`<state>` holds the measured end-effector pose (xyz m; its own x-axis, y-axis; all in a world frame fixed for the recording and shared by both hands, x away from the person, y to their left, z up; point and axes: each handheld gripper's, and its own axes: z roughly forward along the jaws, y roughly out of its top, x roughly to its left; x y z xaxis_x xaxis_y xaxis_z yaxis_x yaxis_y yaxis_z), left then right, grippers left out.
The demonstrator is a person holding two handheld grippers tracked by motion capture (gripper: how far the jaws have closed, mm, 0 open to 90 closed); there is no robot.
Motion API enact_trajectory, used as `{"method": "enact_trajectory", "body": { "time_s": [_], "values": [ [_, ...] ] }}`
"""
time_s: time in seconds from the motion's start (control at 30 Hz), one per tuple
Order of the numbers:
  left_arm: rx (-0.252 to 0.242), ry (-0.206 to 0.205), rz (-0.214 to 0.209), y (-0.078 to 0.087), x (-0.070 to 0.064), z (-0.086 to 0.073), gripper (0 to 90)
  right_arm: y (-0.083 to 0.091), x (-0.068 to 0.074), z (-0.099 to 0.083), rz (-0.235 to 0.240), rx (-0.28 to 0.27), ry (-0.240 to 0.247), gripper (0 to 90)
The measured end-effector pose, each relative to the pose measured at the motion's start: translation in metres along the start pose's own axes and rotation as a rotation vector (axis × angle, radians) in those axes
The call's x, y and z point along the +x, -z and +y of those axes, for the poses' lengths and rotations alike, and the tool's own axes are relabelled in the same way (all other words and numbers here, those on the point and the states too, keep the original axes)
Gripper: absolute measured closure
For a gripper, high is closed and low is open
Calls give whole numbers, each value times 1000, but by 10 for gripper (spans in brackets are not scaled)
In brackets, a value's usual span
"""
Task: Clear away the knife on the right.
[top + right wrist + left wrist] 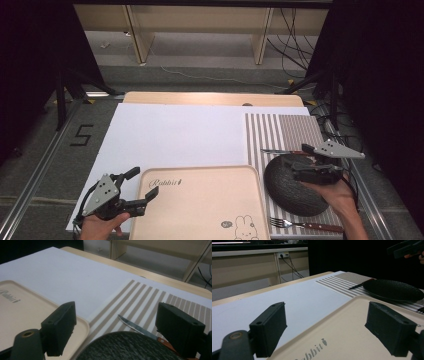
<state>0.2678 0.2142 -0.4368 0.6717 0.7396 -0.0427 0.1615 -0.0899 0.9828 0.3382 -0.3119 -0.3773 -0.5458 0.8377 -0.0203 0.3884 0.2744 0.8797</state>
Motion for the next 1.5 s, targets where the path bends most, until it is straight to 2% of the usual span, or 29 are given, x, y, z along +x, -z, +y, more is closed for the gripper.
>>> {"method": "enact_trajectory", "body": {
  "time_s": [0.07,0.13,0.23,0.3,0.4,0.43,0.47,0.5,0.53,0.6,0.63,0.67,0.7,0.73,0.77,0.83,0.87,0.9,0.93,0.97,1.0,1.1,1.13,1.23,1.27,1.3,1.37,1.5],
  "values": [
    [7,-2,3,0,0,0,159,-4,-13,3,11,26,-15,170],
    [7,-3,2,0,0,0,159,-6,-16,4,12,27,-14,168],
    [0,0,-3,0,1,0,159,-8,-24,7,-3,35,15,168],
    [0,0,-2,0,1,0,159,-14,-32,10,-11,83,29,169],
    [-1,-1,-4,0,1,0,159,-18,-38,11,-3,116,32,170],
    [0,0,-4,0,1,0,159,-22,-45,12,-1,155,41,175],
    [0,0,-4,0,1,0,159,-22,-45,12,-1,155,41,175],
    [0,0,-4,0,1,0,159,-27,-51,12,-3,193,47,183],
    [1,0,-4,0,1,0,159,-30,-56,11,4,197,70,184],
    [8,-2,2,0,1,1,159,-32,-58,12,1,216,60,187],
    [7,0,2,0,1,1,159,-35,-63,11,-4,222,77,191],
    [6,1,2,0,1,1,159,-38,-67,11,-20,264,38,193],
    [6,1,2,0,1,1,159,-38,-67,11,-20,264,38,193],
    [6,1,1,0,1,1,159,-43,-75,10,-31,282,40,197],
    [7,1,0,0,1,1,159,-45,-77,11,-33,301,12,198],
    [6,1,1,0,1,1,159,-47,-81,11,-31,313,18,200],
    [6,5,0,-1,1,1,159,-52,-90,10,-43,327,44,205],
    [5,6,0,-1,1,0,159,-53,-92,10,-43,343,44,206],
    [6,5,0,-1,1,0,159,-55,-92,11,-53,364,9,207],
    [7,5,0,-1,2,0,159,-56,-97,11,-54,372,31,210],
    [7,5,0,-1,2,0,159,-56,-97,11,-54,372,31,210],
    [7,5,-2,-1,2,1,159,-63,-110,10,-67,408,40,219],
    [7,5,-2,-1,2,1,159,-65,-111,8,-80,402,29,221],
    [7,4,-1,-1,2,0,159,-67,-116,6,-87,413,47,231],
    [8,4,1,0,2,0,159,-69,-120,5,-80,441,14,236],
    [8,4,1,0,2,0,159,-69,-120,5,-80,441,14,236],
    [8,6,2,0,2,0,159,-73,-127,3,-81,498,31,244],
    [9,4,2,-1,2,0,159,-76,-131,-1,-88,541,9,248]
  ]
}}
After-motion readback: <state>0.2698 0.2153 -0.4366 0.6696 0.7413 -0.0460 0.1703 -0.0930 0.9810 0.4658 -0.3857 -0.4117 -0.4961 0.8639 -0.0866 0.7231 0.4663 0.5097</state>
